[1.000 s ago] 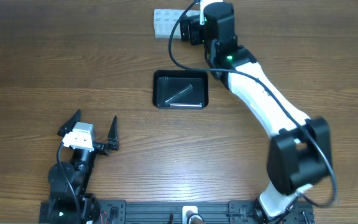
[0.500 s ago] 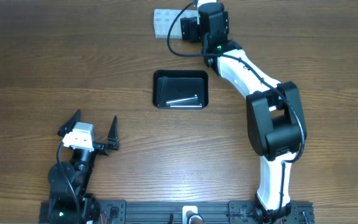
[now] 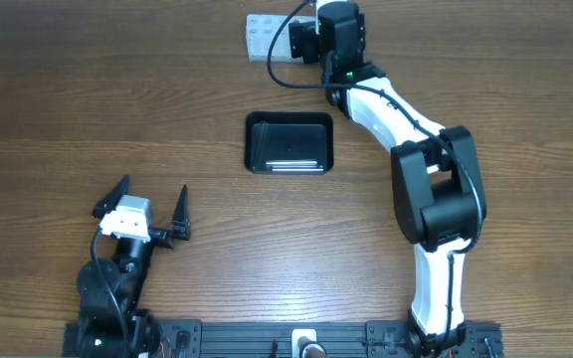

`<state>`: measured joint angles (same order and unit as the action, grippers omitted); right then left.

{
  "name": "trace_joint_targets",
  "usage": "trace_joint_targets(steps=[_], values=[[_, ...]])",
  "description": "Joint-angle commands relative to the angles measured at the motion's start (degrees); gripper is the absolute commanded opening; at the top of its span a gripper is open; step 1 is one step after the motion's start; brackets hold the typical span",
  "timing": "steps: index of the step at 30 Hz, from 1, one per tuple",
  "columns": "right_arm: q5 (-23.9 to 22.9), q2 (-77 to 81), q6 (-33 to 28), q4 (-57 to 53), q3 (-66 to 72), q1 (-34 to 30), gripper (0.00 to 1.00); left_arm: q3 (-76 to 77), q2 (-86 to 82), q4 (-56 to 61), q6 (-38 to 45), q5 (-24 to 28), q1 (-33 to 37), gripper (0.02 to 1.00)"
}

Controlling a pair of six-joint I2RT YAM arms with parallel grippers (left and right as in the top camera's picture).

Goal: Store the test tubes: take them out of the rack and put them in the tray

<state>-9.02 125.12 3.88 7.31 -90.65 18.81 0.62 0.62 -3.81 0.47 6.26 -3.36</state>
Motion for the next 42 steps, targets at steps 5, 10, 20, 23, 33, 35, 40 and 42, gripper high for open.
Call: trace_joint_targets(steps=[5, 10, 20, 23, 33, 35, 40, 42], values=[[-0.5, 1.4, 1.9, 1.7, -1.4, -1.6, 0.961, -0.3, -0.2, -0.1, 0.6, 0.7, 0.3, 1.000], [-0.5, 1.9, 1.9, 2.7, -1.4, -1.8, 0.954, -0.3, -0.2, -0.1, 0.6, 0.7, 0.3, 1.000], [0.2, 3.4, 1.9, 3.9, -1.4, -1.8, 0.812, -0.3, -0.2, -0.1, 0.6, 0.7, 0.3, 1.000], [0.2, 3.4, 1.9, 4.0, -1.4, -1.8, 0.739, -0.3, -0.2, -0.1, 0.6, 0.7, 0.3, 1.000], [0.4, 3.4, 1.9, 3.4, -1.4, -1.5, 0.520, -0.3, -0.2, -0.1, 0.6, 0.7, 0.3, 1.000], [0.4, 3.4, 1.9, 3.4, -1.4, -1.5, 0.472, -0.3, -0.2, -0.1, 0.6, 0.7, 0.3, 1.000], [0.4, 3.4, 1.9, 3.4, -1.4, -1.5, 0.364, -0.3, -0.2, -0.1, 0.6, 0.7, 0.3, 1.000], [0.6, 3.4, 1.9, 3.4, -1.4, -1.5, 0.281, -0.3, -0.2, -0.1, 0.6, 0.7, 0.3, 1.000]])
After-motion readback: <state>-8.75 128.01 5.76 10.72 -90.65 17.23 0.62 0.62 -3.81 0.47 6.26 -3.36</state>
